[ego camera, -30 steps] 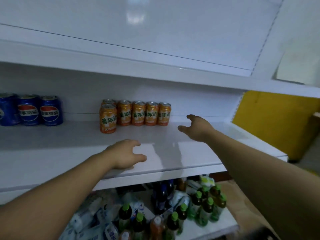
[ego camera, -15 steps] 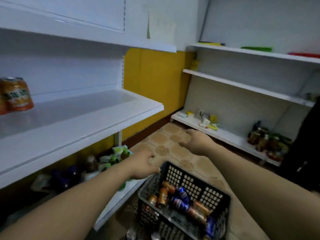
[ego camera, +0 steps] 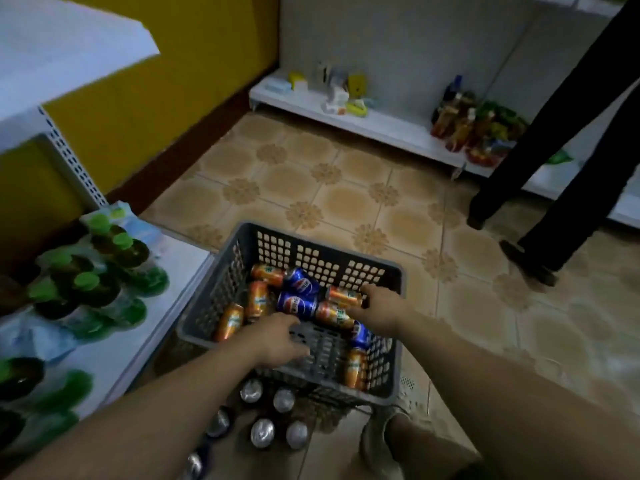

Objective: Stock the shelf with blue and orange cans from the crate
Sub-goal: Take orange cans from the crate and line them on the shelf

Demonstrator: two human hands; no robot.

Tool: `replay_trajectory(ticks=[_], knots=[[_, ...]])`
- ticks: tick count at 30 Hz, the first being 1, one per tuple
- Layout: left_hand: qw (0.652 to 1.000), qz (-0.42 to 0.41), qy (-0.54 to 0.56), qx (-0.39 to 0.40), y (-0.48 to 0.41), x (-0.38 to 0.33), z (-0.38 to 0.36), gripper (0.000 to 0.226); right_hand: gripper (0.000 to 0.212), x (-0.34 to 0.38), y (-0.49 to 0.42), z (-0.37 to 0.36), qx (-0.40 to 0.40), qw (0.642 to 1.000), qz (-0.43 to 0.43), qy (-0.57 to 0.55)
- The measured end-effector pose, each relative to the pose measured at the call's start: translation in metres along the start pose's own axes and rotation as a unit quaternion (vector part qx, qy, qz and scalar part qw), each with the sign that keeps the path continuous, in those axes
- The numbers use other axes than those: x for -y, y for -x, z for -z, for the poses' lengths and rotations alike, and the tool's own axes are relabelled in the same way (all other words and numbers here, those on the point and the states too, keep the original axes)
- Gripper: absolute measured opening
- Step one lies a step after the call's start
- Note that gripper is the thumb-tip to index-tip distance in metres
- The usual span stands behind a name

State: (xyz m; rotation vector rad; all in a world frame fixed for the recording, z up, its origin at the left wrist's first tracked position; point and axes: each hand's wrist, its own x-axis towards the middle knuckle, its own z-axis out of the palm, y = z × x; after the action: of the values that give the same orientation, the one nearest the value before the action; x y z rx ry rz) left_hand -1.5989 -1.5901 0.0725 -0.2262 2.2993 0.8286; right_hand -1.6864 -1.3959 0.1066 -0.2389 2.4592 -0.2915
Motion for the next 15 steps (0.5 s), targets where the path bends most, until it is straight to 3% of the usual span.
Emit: replay_trajectory(ticks=[9,15], knots=[[0.994,0.05,0.023,0.096,-0.148,0.033,-0.063,0.082,0.058,-0.08,-0.12,-0.088,0.09,0.991,-0.091,-0.035],[0.985,0.078,0.084,0.129,-0.229,0.054,-0.091,0.085,0.046,-0.107,-0.19,-0.138,0.086,0.988,-0.108,-0.066]])
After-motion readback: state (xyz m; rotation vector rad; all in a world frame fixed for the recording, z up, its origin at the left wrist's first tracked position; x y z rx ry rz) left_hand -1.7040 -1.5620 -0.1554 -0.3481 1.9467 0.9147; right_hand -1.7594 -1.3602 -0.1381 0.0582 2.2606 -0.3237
